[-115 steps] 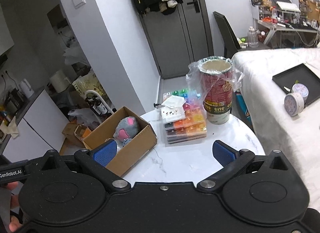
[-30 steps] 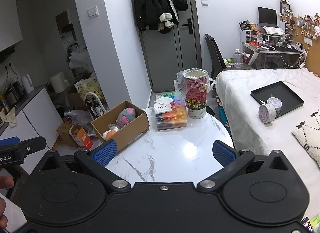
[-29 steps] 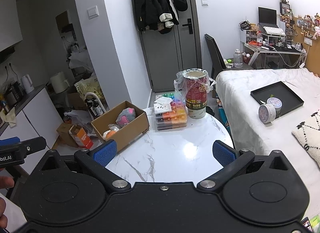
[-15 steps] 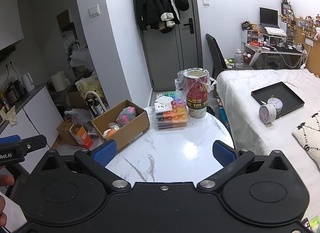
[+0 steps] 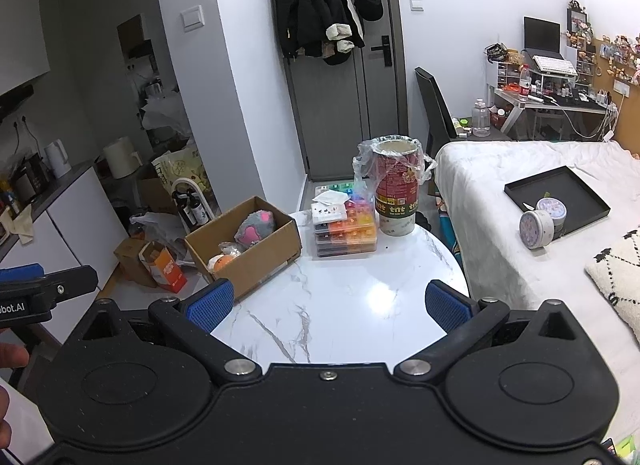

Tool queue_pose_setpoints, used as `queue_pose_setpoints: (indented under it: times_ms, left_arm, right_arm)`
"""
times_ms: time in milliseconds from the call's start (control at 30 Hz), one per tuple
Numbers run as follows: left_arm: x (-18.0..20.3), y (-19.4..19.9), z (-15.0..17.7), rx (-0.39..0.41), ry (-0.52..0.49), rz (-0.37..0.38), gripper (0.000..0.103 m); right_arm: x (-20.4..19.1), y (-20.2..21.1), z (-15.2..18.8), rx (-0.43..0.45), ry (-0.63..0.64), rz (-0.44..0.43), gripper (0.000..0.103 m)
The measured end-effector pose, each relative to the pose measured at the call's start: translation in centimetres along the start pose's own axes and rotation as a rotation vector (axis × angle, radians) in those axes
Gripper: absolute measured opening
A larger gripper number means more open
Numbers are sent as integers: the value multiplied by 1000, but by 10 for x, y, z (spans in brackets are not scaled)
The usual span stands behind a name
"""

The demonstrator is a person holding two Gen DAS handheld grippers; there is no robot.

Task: Organize soft objects

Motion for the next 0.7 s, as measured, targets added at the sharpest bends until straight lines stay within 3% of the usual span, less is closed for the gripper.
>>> queue_pose_setpoints:
  times_ms: [700]
  left_arm:
    - [14, -7, -2, -25, -37, 20, 103]
  right_arm:
    - [3, -1, -2, -8, 0, 17, 103]
Point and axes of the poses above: each gripper's, at about its wrist camera, not at the fingertips, and y roughly against the way its jaws point, x to its right, z to its underside, the point moved 8 cm from there along -y, roughly the way its jaws point, and after that the axes turned 12 degrees about -z, right-handed, at the moved point
